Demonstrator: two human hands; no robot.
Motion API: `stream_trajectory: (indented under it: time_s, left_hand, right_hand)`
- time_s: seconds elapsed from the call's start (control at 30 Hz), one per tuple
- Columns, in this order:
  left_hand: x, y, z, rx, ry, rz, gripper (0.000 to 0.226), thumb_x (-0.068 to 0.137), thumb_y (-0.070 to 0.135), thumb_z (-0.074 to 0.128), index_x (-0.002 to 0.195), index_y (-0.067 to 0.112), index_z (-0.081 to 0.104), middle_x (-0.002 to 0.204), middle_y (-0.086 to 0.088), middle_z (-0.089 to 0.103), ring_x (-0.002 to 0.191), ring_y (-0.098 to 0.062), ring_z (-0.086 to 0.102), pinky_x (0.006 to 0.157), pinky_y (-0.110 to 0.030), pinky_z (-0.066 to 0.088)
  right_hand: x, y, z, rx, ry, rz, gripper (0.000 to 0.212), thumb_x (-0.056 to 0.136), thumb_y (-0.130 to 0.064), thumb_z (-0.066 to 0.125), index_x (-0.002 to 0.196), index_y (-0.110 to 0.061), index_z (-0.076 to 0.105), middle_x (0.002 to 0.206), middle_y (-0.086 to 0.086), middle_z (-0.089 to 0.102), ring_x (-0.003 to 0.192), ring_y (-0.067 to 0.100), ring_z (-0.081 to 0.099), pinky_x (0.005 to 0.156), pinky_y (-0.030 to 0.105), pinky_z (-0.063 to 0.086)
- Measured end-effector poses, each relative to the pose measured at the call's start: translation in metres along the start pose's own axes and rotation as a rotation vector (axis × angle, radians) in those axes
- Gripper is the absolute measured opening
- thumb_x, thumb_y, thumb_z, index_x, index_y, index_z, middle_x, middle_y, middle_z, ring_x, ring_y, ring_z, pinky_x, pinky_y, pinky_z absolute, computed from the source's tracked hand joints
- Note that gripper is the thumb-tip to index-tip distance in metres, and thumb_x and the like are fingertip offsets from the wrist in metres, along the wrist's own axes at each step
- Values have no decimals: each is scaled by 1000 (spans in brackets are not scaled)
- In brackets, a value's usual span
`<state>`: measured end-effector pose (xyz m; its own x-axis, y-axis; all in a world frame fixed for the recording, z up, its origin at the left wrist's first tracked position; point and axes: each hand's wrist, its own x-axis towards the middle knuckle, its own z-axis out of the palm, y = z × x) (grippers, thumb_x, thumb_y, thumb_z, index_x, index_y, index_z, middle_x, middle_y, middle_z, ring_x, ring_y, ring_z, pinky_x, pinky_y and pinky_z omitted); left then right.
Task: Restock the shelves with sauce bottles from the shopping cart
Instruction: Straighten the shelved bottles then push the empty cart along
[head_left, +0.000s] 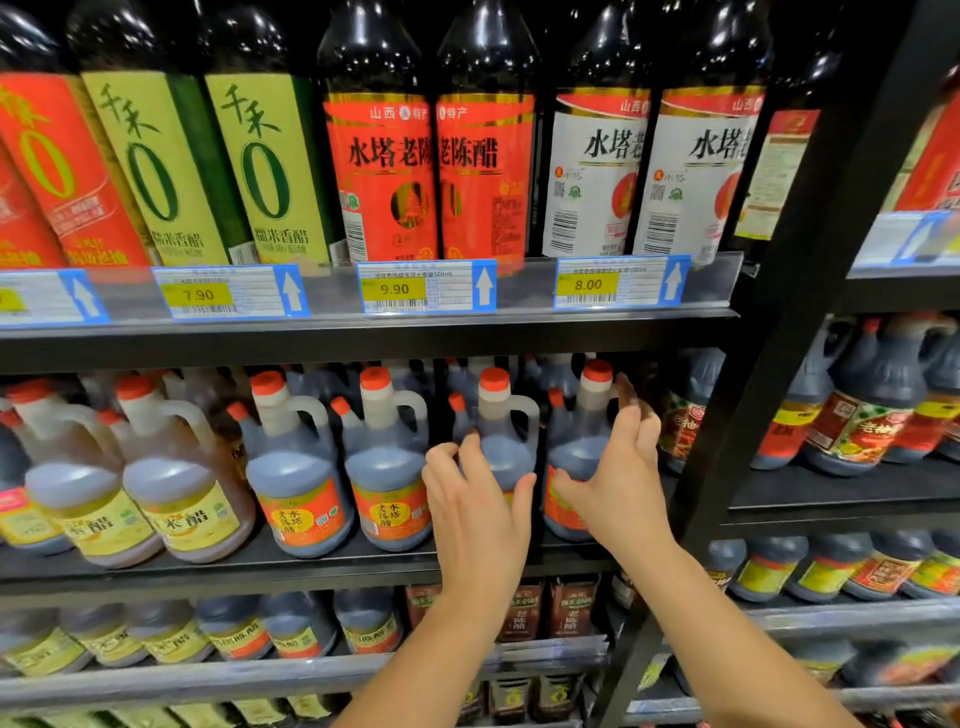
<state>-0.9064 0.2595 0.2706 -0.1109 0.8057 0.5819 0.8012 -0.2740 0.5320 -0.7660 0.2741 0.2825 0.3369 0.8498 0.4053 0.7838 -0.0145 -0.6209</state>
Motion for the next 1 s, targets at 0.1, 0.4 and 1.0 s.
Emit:
stream_trajectory:
  time_s: [0.1,0.4,1.0]
  left_hand:
    - [0,1,2,10,24,-8,68,78,33,81,127,-5,53,108,-17,47,95,-33,49,80,-41,49]
    - [1,5,5,4,76,-50,66,76,33,83,122,-4,54,106,-16,46,92,-32,47,79,-42,49]
    - [0,-7,7,-22,55,-43,73,76,38,82,130,0,49,117,-15,43,103,-31,45,83,-41,49]
  right_hand:
    - [-1,1,-1,3,-5,-15,81,72,-26,79,132,-16,26,134,8,25,121,35,40,82,47,52]
    - [-3,1,-4,-18,-12,-64,83,70,-35,80,130,-23,23,127,5,28,115,33,45,72,45,55]
    - [-11,-4,0,-15,13,-84,93,74,-37,79,144,-20,19,140,9,27,120,36,47,76,44,54]
